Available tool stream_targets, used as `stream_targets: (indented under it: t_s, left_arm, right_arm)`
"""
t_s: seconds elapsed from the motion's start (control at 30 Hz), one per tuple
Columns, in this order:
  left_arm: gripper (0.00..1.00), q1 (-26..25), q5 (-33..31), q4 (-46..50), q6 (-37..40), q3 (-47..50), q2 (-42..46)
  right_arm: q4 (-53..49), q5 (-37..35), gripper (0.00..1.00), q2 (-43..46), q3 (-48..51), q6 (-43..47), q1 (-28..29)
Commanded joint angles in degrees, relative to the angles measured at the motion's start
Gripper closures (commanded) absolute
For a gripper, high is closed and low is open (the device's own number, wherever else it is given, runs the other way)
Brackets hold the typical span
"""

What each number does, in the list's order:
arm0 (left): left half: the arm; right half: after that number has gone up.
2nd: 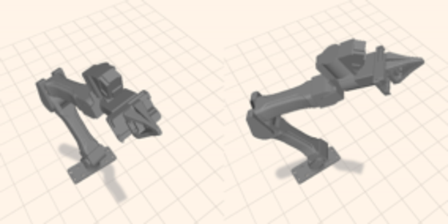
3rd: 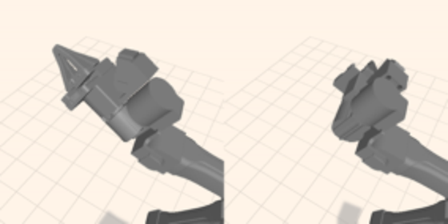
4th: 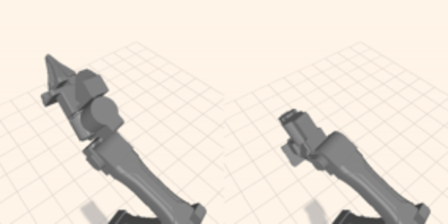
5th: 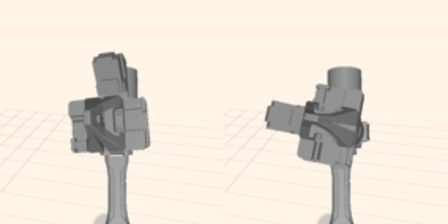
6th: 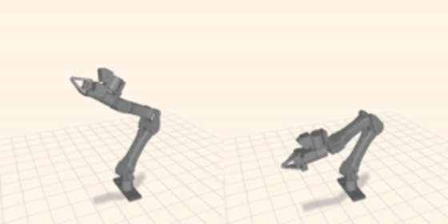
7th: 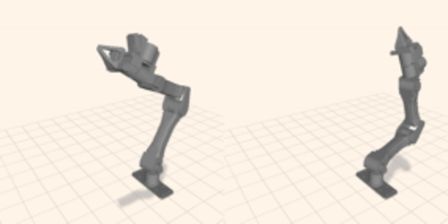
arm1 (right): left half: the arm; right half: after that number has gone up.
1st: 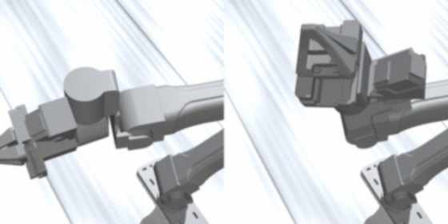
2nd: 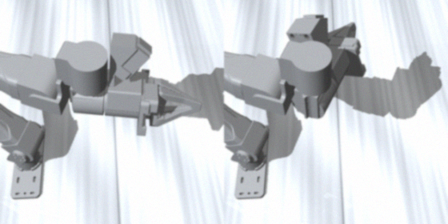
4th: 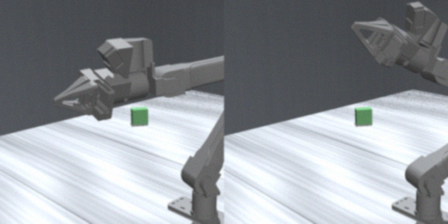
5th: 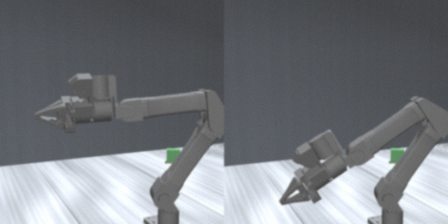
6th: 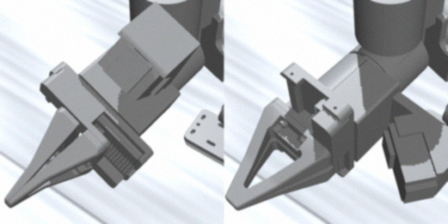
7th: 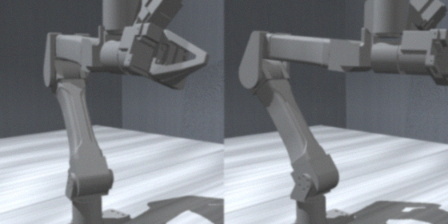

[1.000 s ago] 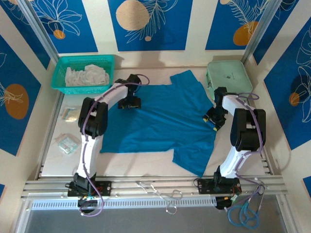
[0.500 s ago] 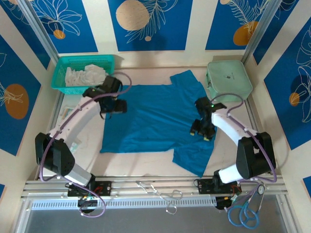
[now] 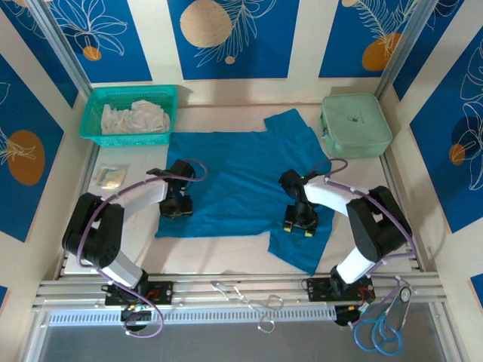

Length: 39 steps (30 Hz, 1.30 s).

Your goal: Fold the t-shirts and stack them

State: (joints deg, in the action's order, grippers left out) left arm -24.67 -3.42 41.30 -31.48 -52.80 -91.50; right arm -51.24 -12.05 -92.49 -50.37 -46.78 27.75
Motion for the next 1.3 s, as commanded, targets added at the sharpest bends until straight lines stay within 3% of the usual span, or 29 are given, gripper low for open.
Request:
stream_targets:
  t_s: [0.0, 0.23, 0.57, 0.77, 1.07, 1.27]
  left_arm:
    - [0.57, -0.50, 2.47, -3.19, -1.48, 2.15, -4.00]
    - [0.59, -0.47, 0.18, -3.47, -1.34, 0.66, -12.04]
    - [0.58, 0.06, -13.07, 5.39, 0.07, -10.39, -13.40]
    - [0.58, 0.32, -19.25, 8.01, 2.88, -17.52, -14.58]
    - [0.56, 0.13, -18.49, 6.97, 5.09, -19.95, -7.10]
    - [0.46, -0.12, -15.78, 8.07, 7.18, -25.03, -6.60]
  right_arm:
    - [1.39, 0.04, 0.44, -2.79, -1.49, -0.99, -0.30]
    - [2.55, 0.23, 0.46, -7.68, -6.39, 1.83, -3.73]
    - [3.08, 0.42, 0.47, -13.42, -15.08, 6.12, -10.27]
    - [2.56, 0.72, 0.48, -16.29, -18.68, 7.23, -11.18]
    - [0.78, 3.55, 0.48, -11.45, -20.38, 10.22, -9.81]
    - [-3.00, 3.97, 0.44, -6.42, -28.15, 15.23, -8.90]
